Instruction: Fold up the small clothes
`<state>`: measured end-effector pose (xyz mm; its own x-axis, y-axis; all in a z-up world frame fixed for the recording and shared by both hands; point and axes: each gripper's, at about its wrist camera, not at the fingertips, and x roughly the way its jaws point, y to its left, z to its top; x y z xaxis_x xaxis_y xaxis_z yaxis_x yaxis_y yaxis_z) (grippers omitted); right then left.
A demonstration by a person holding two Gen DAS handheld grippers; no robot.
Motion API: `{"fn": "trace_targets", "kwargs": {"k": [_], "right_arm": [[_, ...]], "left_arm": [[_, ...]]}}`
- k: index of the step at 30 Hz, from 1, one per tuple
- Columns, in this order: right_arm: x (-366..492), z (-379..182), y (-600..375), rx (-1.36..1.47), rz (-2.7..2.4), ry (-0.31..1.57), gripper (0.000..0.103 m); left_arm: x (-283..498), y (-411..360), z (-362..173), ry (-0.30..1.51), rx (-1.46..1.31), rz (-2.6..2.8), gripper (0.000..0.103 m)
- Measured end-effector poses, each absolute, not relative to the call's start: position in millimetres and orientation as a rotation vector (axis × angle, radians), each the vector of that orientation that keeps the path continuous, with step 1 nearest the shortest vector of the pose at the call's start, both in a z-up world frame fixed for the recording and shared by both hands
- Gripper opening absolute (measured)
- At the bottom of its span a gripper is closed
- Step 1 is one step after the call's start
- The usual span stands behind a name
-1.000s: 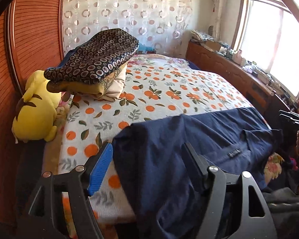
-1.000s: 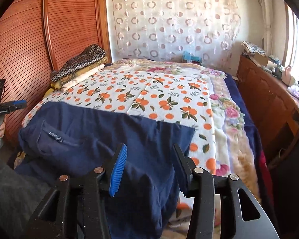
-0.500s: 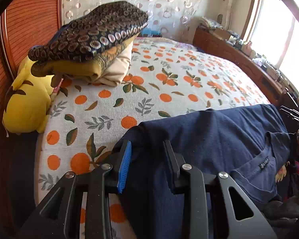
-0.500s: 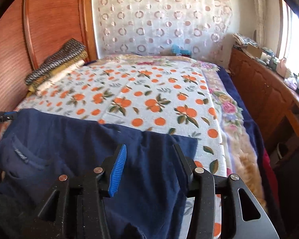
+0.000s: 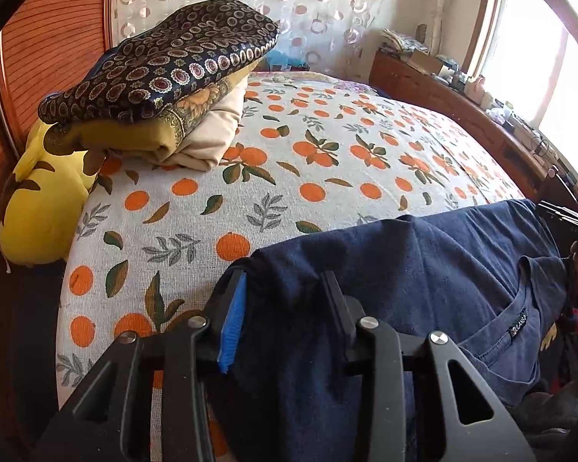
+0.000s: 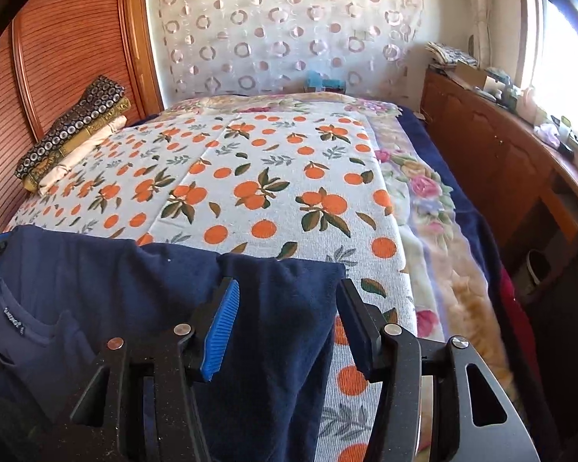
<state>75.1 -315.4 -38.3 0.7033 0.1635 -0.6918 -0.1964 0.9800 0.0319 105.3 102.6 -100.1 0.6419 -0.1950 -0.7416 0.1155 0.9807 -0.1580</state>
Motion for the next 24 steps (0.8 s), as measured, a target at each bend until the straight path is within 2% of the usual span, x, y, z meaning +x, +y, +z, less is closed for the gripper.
{"fn": "trace_targets", "kwargs": {"k": [4, 6, 12, 18, 24], "right_arm": [[84.9, -42.5, -320.8, -0.036, 0.197, 0.781, 0.058], [87.4, -43.7, -321.5, -0.044, 0.185, 0.784, 0.06], [99.5, -51.2, -324.0, -0.061, 0.178, 0.816, 0.062], [107.8, -57.6, -324.1, -0.058, 0.205, 0.832, 0.062], [106.0, -58.5, -325.0, -0.069, 0.231, 0.818, 0.062]], "left_arm": [[102.6, 105.4, -96.5, 0.852, -0.094, -0.158, 0.039], [101.0, 108.6, -92.1, 0.841, -0.099, -0.152, 0.045], [93.7, 118.9, -76.3, 0.761, -0.117, -0.14, 0.05], [111.6, 117.1, -98.2, 0.857, -0.086, -0.135, 0.05], [110.6, 115.0, -102.2, 0.857, -0.094, -0.156, 0.05]]}}
